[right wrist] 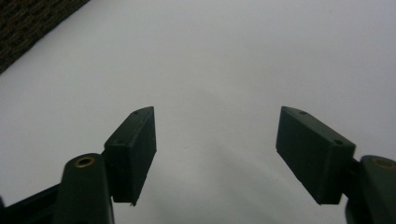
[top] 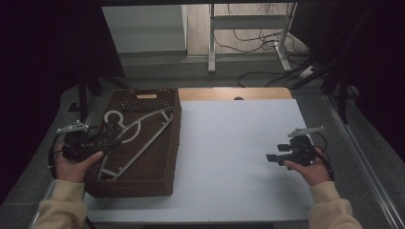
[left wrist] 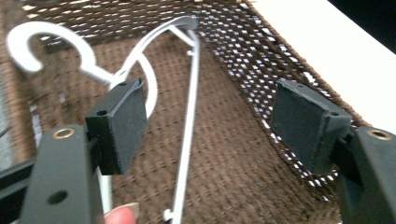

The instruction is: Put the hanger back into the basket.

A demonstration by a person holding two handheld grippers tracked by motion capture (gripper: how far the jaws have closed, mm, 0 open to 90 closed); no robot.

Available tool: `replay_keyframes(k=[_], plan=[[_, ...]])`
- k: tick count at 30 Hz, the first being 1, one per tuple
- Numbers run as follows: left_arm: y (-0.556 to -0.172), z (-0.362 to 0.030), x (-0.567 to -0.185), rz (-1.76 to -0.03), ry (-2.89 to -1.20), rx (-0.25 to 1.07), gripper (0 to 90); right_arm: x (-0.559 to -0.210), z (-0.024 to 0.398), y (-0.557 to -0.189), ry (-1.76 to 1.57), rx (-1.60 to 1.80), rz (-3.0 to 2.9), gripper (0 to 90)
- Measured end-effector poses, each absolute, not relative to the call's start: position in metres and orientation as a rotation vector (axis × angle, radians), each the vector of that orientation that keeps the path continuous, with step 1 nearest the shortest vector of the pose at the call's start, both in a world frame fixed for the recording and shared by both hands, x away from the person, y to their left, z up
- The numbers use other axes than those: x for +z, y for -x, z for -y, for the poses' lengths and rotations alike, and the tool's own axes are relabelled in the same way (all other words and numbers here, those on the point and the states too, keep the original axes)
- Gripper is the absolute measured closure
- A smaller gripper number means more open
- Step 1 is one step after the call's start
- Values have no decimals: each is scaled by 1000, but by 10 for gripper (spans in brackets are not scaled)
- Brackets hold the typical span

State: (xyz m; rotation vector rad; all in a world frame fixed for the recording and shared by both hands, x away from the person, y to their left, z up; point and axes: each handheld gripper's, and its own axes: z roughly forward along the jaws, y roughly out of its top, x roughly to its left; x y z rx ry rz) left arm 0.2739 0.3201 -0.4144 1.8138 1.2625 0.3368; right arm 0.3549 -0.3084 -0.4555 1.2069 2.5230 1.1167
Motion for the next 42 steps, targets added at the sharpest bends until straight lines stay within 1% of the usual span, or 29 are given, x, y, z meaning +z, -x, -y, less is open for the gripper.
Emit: replay_keyframes(k=[7, 18, 23, 31, 42], plan=[[-272, -295, -415, -1164, -1868, 320, 239, -451, 306, -350, -1208, 1158, -2481, 204], [-272, -277, -417, -1113, -1912, 308, 233, -443, 300, -339, -1172, 1200, -2471, 199], [-272, -265, -420, -1078, -1940, 295, 230, -439, 301, -326, -1165, 1225, -2433, 197], [-274, -254, -423, -1057, -1967, 288, 223, -440, 314, -314, -1192, 1224, -2387, 197], [-275, -250, -427, -1052, -1981, 280, 218, -439, 311, -316, -1172, 1205, -2396, 194]])
